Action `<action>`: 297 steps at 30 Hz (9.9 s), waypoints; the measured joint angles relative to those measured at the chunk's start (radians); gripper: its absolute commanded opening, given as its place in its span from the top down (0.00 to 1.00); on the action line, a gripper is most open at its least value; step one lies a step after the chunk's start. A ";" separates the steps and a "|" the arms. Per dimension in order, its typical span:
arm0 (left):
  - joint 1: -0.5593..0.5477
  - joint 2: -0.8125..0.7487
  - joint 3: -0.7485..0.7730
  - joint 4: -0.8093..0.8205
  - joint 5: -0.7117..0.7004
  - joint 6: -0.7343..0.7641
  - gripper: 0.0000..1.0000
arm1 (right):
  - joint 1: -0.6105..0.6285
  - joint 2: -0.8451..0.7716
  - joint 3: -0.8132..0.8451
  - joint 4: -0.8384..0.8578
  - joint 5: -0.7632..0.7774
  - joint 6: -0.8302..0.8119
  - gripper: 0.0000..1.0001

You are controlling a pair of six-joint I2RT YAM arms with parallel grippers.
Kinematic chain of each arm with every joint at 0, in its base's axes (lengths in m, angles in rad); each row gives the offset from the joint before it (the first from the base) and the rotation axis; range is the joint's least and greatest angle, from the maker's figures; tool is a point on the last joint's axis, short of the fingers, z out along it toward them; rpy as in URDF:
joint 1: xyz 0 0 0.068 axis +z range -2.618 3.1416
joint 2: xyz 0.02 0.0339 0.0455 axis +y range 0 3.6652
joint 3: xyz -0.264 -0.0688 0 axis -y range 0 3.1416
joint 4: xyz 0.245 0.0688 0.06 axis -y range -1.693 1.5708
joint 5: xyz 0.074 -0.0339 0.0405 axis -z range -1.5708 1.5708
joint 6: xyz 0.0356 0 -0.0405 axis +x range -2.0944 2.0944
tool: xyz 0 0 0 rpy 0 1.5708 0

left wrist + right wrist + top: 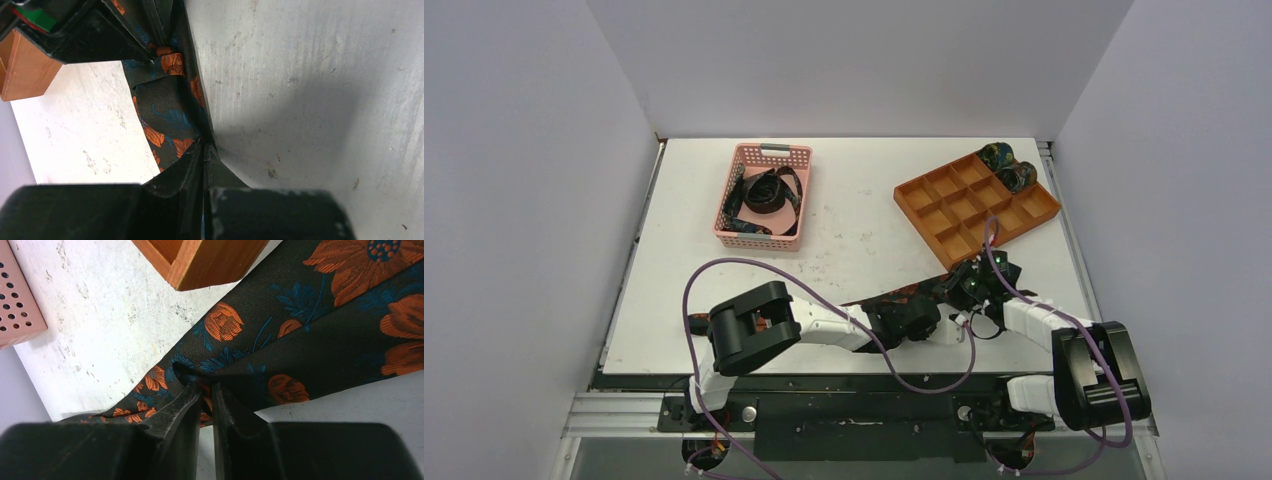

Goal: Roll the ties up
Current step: Flatten out the tie at the center of the board.

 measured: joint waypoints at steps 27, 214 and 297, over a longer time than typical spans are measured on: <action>0.001 -0.013 -0.013 0.050 -0.042 -0.034 0.44 | -0.078 -0.136 0.054 -0.233 0.111 -0.078 0.95; 0.812 -1.422 -1.039 -0.098 0.253 -1.648 0.30 | 0.455 -0.111 0.184 -0.234 0.584 -0.297 0.35; 0.813 -1.400 -1.049 -0.122 0.415 -1.678 0.13 | 0.733 0.117 0.246 -0.352 0.746 -0.071 0.95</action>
